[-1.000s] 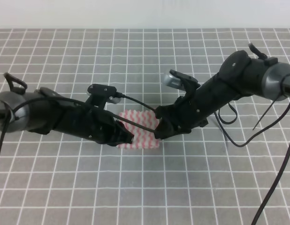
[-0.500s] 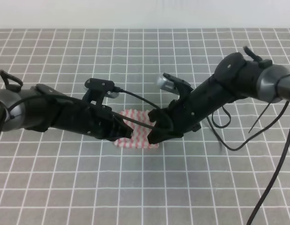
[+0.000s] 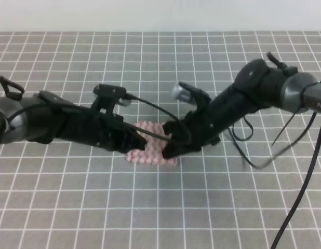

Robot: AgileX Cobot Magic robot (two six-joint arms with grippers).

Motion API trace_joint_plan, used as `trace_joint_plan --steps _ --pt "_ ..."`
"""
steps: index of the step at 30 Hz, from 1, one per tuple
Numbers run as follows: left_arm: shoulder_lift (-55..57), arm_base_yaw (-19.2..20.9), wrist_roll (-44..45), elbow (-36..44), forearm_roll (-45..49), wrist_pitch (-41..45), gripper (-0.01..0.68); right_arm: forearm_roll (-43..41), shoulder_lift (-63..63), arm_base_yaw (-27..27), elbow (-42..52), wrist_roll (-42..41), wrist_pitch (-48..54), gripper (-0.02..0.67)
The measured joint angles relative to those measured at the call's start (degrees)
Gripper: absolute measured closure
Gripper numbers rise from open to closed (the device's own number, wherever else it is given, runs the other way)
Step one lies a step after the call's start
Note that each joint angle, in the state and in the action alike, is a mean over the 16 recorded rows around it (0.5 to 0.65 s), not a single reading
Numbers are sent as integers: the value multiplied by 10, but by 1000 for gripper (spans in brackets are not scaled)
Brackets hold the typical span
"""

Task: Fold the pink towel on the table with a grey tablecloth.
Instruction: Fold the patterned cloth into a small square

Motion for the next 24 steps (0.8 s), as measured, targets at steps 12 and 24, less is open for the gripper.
trace_joint_plan --steps 12,24 --pt "-11 12 -6 -18 -24 -8 676 1 13 -2 -41 26 -101 664" --pt "-10 13 -7 -18 -23 -12 676 1 40 -16 -42 50 -123 664"
